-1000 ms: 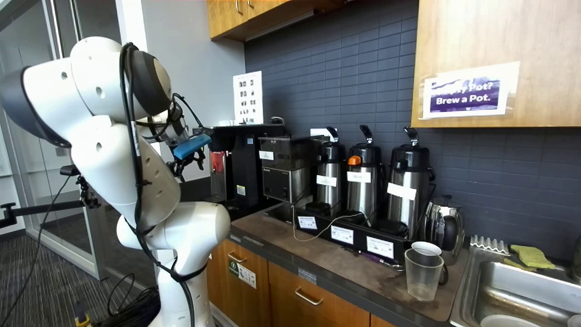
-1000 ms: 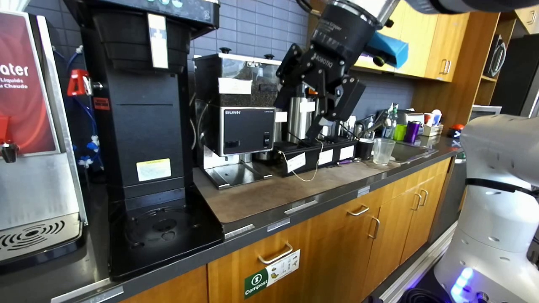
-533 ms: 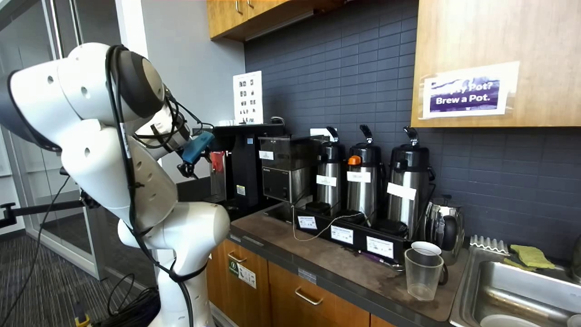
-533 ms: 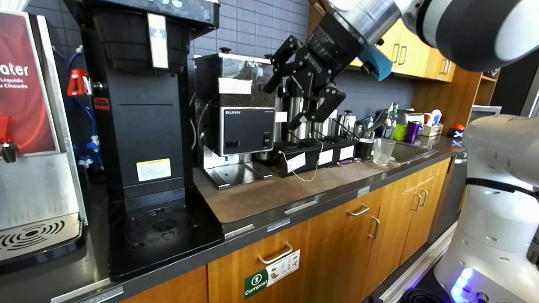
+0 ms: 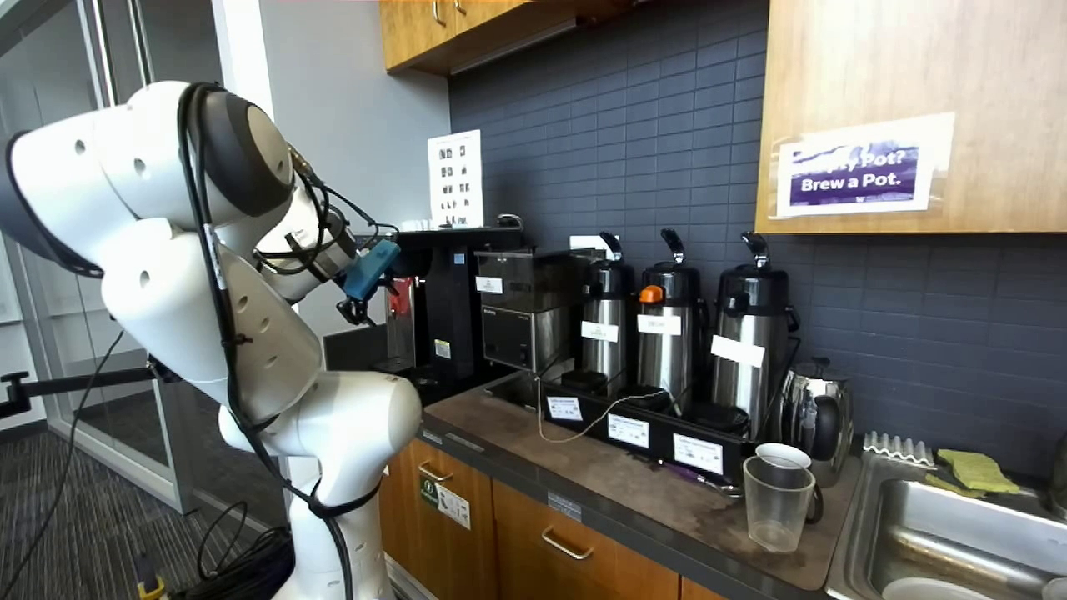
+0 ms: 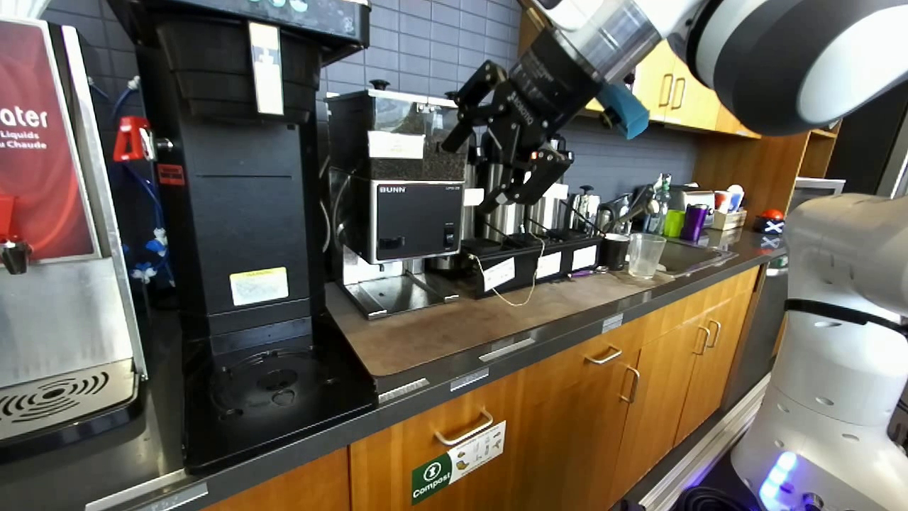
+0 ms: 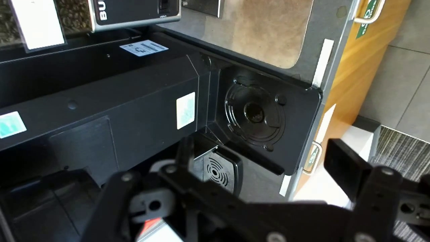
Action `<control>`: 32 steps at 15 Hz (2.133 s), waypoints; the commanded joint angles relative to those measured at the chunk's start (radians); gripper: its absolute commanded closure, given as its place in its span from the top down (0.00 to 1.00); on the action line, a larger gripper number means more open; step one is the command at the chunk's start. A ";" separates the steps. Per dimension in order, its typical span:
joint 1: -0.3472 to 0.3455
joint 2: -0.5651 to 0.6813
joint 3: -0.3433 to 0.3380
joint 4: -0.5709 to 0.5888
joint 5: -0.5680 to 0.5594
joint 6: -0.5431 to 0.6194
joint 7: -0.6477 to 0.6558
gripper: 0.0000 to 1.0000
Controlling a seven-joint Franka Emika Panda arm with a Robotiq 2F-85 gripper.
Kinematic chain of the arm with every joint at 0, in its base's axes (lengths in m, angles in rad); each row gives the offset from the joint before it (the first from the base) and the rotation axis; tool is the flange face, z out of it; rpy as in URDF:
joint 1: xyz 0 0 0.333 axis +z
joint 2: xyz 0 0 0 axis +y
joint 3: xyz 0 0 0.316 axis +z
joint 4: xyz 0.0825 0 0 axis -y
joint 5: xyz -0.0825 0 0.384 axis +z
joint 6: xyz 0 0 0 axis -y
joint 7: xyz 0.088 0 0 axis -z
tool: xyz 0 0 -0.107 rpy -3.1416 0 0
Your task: Press a button on the coffeemaker
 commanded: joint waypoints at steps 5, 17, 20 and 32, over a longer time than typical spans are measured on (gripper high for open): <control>0.007 0.001 -0.006 0.003 -0.004 -0.005 0.002 1.00; -0.118 0.018 0.095 0.019 -0.148 0.001 0.034 1.00; -0.176 0.017 0.133 0.017 -0.218 0.005 0.059 1.00; -0.304 0.161 0.116 0.028 -0.412 0.132 0.178 1.00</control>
